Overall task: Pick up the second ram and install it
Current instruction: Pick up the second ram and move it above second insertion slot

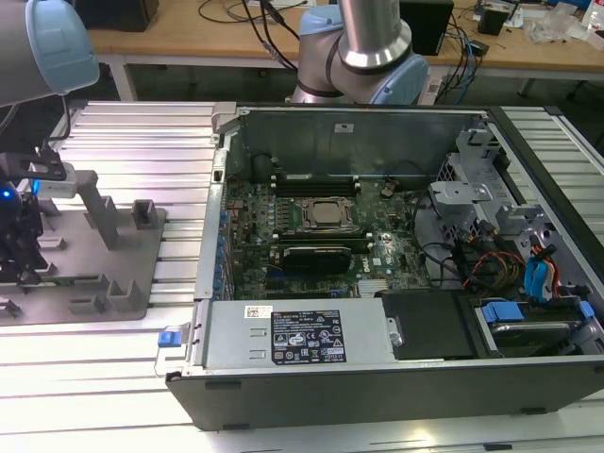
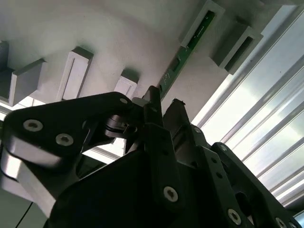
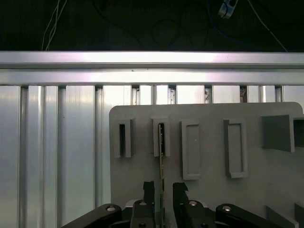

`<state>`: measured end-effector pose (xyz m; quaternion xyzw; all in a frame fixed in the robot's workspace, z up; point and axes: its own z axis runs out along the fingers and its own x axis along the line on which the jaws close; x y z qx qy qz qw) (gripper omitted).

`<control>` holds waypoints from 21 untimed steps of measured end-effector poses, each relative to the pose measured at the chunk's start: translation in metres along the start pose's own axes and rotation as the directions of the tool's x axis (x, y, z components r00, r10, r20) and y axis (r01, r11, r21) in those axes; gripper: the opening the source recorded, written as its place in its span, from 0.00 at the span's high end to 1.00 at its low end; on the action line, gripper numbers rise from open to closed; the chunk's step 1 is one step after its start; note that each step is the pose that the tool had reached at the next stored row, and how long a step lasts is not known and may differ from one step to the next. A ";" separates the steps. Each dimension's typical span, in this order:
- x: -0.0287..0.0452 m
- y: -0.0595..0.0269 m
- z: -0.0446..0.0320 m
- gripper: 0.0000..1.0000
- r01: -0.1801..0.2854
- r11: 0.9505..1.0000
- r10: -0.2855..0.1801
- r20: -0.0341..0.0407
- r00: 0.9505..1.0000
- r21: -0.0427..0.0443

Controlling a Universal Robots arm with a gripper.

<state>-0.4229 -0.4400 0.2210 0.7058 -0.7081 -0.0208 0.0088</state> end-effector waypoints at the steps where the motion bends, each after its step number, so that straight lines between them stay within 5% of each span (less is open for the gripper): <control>1: 0.0000 -0.0001 0.0012 0.72 0.000 1.000 0.000 0.000 1.000 0.000; 9: 0.0002 0.0004 0.0118 0.72 0.000 1.000 0.000 -0.008 1.000 0.000; 19: 0.0002 0.0006 0.0122 0.74 0.000 1.000 0.000 -0.009 1.000 0.000; 21: 0.0001 0.0006 0.0123 0.82 0.000 1.000 0.000 -0.009 1.000 0.000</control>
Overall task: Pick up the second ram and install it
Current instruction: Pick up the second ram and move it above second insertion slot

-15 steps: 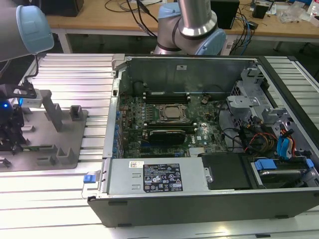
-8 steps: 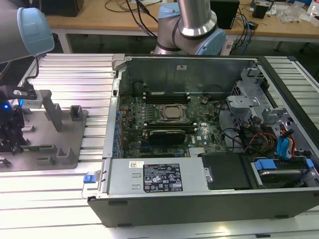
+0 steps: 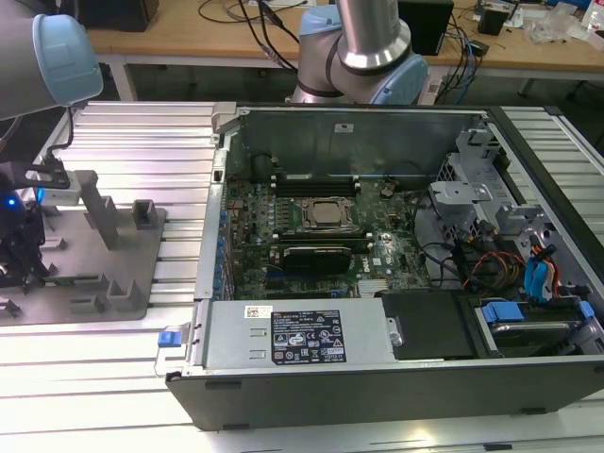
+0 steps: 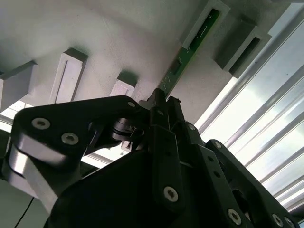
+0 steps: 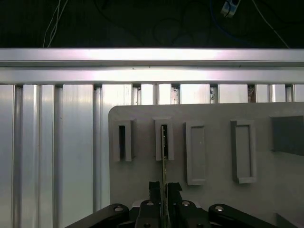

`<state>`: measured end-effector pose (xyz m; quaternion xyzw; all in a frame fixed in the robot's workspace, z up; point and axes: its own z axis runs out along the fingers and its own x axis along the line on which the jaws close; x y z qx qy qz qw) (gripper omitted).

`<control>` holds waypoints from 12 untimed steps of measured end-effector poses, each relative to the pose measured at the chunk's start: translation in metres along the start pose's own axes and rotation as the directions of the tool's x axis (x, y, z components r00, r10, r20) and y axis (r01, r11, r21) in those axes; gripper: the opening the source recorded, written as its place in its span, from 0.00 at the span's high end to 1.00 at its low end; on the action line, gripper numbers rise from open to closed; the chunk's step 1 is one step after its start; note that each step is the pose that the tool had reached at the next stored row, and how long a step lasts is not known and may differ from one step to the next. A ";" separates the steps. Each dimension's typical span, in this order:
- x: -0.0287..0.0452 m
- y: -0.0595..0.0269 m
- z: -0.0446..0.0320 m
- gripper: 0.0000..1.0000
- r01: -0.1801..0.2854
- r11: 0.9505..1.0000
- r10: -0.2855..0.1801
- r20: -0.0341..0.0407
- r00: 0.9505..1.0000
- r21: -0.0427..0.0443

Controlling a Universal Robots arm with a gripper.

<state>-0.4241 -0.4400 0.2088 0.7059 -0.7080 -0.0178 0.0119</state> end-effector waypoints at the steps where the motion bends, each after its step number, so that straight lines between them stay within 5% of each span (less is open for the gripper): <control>1: 0.0000 0.0000 0.0000 0.82 0.000 1.000 0.000 0.000 1.000 0.000; 10: 0.0000 0.0017 0.0001 0.83 0.000 1.000 0.000 0.000 1.000 0.000; 12: 0.0000 0.0017 0.0002 0.90 0.000 1.000 0.000 0.000 1.000 0.000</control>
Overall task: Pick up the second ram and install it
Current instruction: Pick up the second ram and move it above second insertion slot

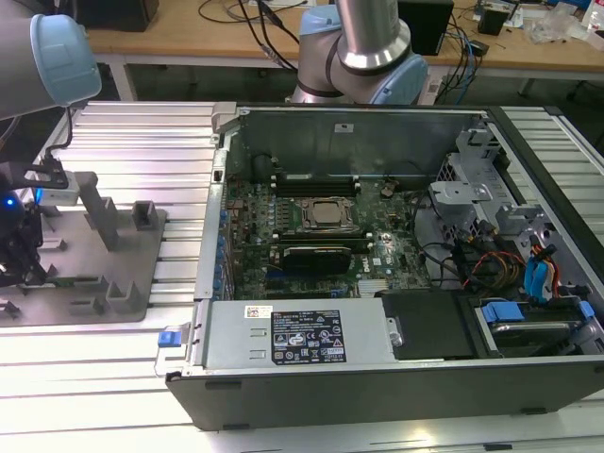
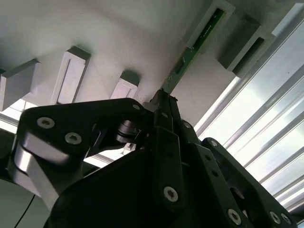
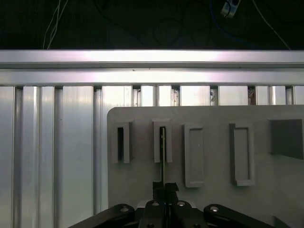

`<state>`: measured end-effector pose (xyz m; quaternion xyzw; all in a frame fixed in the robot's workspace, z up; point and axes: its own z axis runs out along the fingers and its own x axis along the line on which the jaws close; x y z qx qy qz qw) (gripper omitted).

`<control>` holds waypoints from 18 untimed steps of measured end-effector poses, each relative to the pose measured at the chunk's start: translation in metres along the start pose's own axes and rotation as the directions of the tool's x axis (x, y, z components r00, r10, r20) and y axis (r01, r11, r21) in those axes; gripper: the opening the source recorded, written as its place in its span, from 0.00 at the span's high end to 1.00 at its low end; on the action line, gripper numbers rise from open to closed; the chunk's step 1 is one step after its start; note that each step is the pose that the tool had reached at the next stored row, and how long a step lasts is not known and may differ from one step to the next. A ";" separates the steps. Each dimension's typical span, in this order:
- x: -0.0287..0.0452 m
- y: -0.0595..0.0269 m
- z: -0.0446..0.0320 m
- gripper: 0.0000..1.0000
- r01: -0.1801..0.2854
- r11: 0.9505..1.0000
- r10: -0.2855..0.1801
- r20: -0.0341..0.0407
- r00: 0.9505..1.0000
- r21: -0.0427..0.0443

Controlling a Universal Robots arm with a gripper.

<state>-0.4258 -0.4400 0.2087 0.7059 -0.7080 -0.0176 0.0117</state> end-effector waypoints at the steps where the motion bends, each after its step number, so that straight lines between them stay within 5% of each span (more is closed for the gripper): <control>1: 0.0000 0.0000 0.0000 0.90 0.000 1.000 0.000 0.000 1.000 0.000; 10: 0.0000 0.0002 -0.0016 0.91 0.000 1.000 0.000 0.000 1.000 0.000; 18: -0.0001 0.0008 -0.0157 0.91 0.000 1.000 0.000 0.000 1.000 0.000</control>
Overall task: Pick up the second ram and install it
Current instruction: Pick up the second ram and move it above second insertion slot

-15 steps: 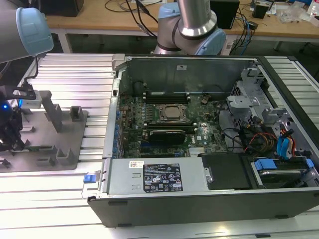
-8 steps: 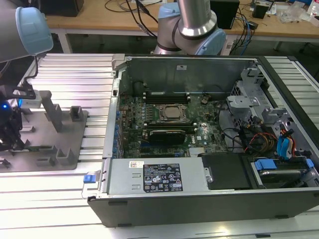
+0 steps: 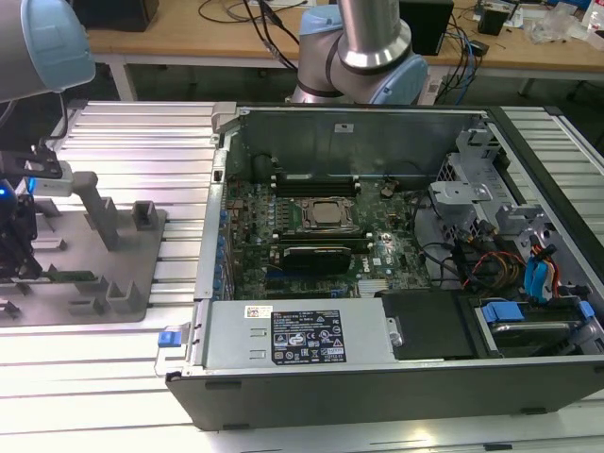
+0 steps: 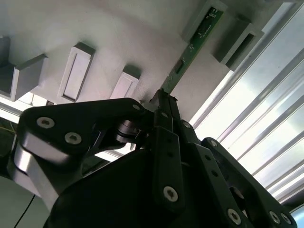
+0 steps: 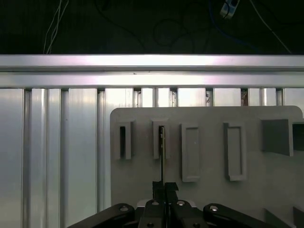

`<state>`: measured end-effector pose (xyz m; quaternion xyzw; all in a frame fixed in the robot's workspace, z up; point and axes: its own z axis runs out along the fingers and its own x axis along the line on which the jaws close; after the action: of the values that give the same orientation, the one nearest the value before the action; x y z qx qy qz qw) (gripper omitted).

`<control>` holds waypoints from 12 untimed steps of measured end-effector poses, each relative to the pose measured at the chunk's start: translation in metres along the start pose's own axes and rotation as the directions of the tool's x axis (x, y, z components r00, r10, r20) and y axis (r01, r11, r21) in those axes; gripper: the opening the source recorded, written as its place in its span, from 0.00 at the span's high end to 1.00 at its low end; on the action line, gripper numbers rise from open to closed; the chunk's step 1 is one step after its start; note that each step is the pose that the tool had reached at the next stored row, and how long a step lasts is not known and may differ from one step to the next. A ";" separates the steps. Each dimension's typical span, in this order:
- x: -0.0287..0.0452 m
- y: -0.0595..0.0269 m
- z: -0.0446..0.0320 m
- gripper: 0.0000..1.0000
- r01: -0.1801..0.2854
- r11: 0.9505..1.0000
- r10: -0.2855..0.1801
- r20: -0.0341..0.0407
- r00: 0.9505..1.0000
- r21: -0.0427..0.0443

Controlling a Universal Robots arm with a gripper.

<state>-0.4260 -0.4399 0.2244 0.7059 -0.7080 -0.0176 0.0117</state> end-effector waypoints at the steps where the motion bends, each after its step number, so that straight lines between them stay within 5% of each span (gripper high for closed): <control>1: 0.0000 0.0000 0.0000 0.91 0.000 1.000 0.000 0.000 1.000 0.000; 12: 0.0000 0.0002 -0.0032 0.91 0.000 1.000 0.000 0.000 1.000 0.000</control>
<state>-0.4260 -0.4400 0.2275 0.7059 -0.7080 -0.0176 0.0117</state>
